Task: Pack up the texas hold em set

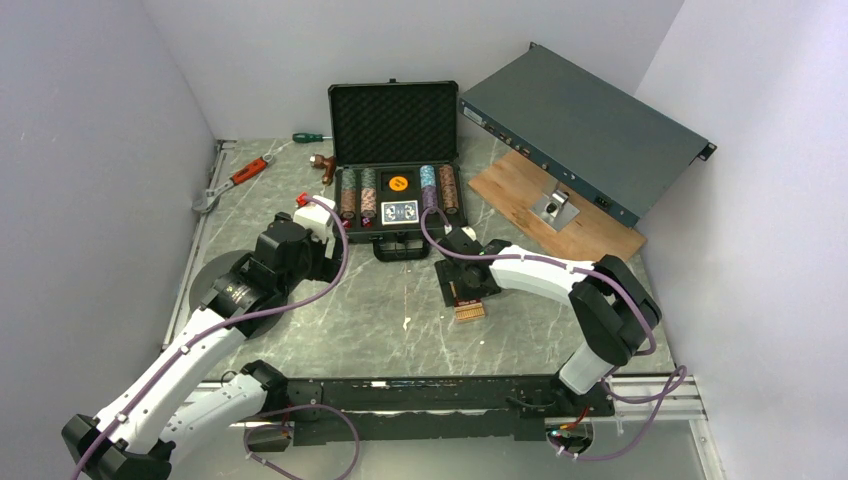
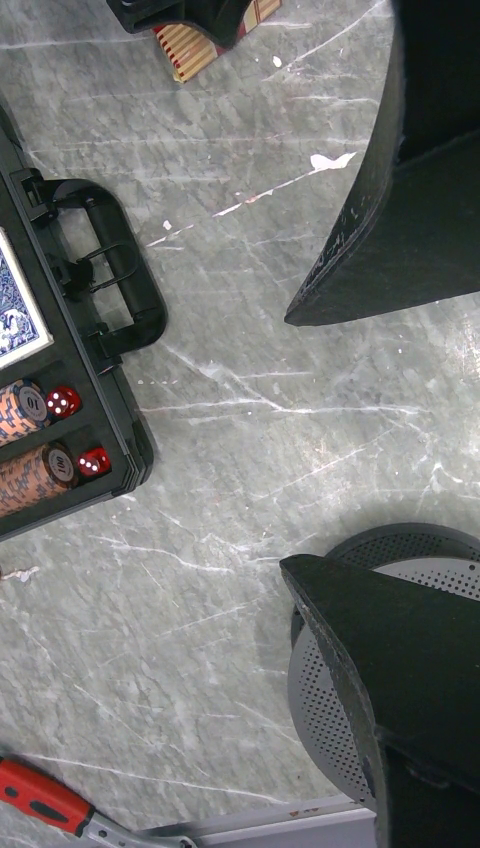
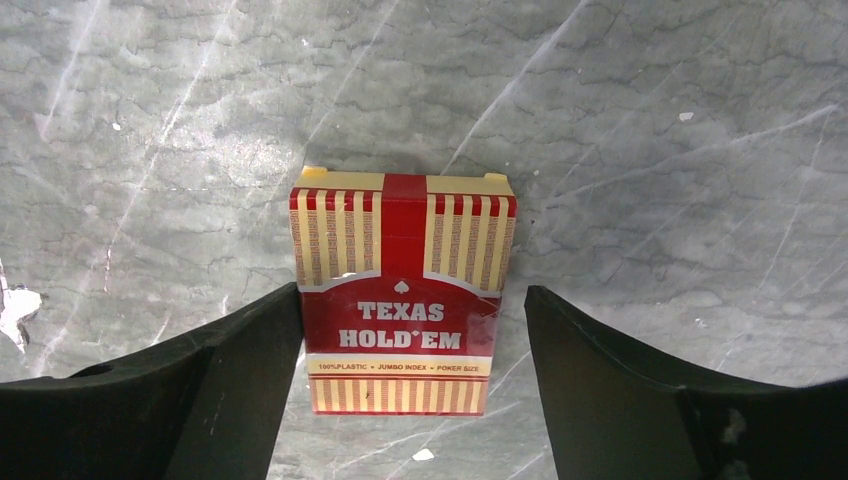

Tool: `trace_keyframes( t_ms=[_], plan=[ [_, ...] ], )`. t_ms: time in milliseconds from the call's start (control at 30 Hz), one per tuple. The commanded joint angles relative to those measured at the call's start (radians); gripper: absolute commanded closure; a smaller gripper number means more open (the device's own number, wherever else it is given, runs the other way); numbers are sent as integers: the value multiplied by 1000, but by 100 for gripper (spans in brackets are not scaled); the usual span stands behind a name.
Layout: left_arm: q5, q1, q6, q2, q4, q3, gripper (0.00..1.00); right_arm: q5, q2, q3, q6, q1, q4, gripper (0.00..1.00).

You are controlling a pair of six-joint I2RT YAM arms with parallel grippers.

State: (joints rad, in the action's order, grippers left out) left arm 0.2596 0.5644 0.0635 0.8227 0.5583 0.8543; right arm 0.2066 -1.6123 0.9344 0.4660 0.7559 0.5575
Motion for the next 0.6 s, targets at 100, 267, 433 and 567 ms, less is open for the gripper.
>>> trace_keyframes(
  t_ms=[100, 267, 433, 567],
  plan=[
    [-10, -3, -11, -3, -34, 2, 10, 8, -13, 4, 6, -7, -14, 31],
    [-11, -3, -11, -6, -34, 2, 10, 9, -1, 12, 12, -7, -8, 43],
    [-11, -3, -8, -14, -34, 2, 9, -15, -24, 55, -2, -6, -11, 44],
    [-17, -3, -8, -13, -34, 2, 9, 2, -81, 131, 43, -6, 20, 44]
  ],
)
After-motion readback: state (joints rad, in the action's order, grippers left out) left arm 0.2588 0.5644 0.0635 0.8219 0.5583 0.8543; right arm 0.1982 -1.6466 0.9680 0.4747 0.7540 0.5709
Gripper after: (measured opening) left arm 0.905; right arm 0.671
